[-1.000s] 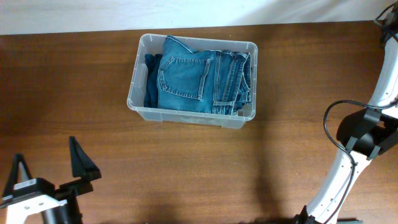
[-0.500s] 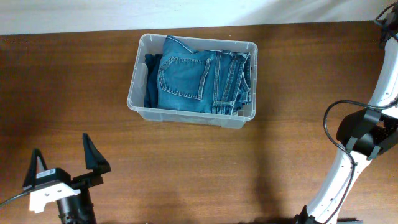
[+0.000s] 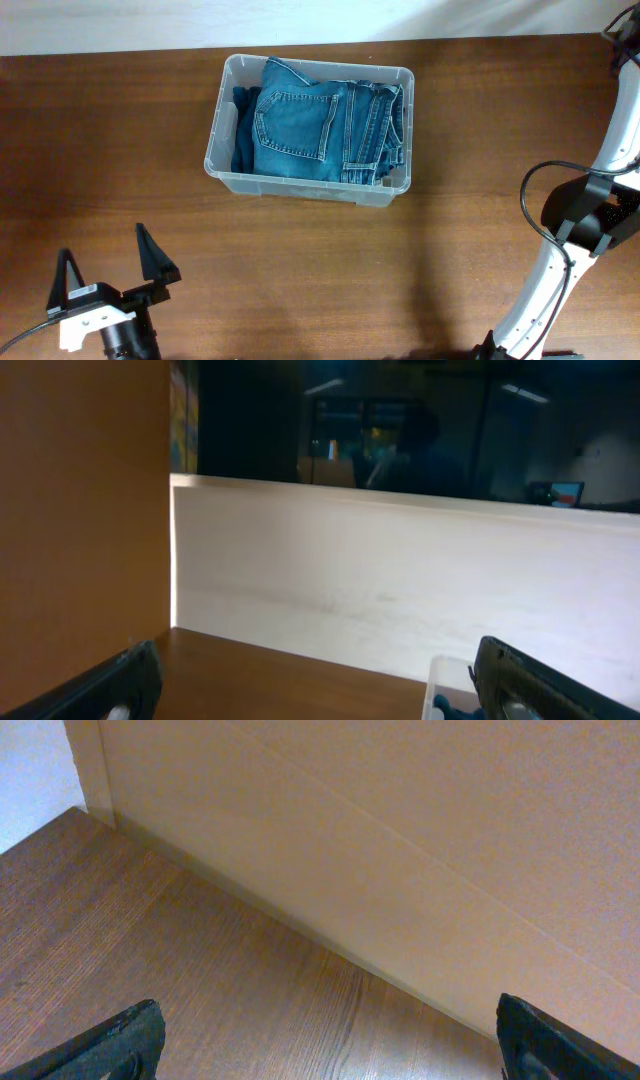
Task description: Pack container
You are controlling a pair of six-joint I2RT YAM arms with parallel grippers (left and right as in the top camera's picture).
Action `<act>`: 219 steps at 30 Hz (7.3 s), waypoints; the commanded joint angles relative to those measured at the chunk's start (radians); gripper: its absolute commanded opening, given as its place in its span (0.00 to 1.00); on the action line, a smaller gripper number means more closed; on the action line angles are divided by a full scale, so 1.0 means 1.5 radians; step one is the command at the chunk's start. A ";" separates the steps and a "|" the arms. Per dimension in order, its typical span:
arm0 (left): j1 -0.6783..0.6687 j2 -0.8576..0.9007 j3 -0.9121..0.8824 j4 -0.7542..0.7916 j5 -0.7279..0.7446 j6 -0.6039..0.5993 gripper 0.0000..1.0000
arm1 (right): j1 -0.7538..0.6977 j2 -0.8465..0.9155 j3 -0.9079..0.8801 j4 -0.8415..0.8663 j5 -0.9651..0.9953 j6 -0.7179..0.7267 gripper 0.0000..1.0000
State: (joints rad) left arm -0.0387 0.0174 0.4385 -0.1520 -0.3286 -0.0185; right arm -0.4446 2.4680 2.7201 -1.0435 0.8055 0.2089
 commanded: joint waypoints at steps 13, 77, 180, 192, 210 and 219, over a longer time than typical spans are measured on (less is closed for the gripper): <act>0.034 -0.008 -0.164 0.129 0.046 0.008 0.99 | -0.001 -0.009 0.016 0.002 0.004 0.004 0.98; 0.044 -0.008 -0.286 0.280 0.117 0.008 0.99 | -0.001 -0.009 0.016 0.002 0.004 0.004 0.98; 0.044 -0.007 -0.286 0.056 0.116 0.008 0.99 | 0.080 -0.271 0.016 0.091 -0.407 0.008 0.98; 0.044 -0.007 -0.286 0.056 0.116 0.008 0.99 | 0.186 -0.626 0.016 -0.029 -0.408 0.006 0.98; 0.044 -0.007 -0.286 0.056 0.116 0.008 0.99 | 0.188 -0.974 -0.254 -0.178 -0.425 0.019 0.98; 0.044 -0.007 -0.286 0.056 0.116 0.008 0.99 | 0.187 -1.198 -0.749 0.102 -0.436 0.041 0.99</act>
State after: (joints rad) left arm 0.0223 0.0139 0.0113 -0.0650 -0.1471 -0.0185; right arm -0.1730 0.7692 1.8370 -1.0321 0.1741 0.2592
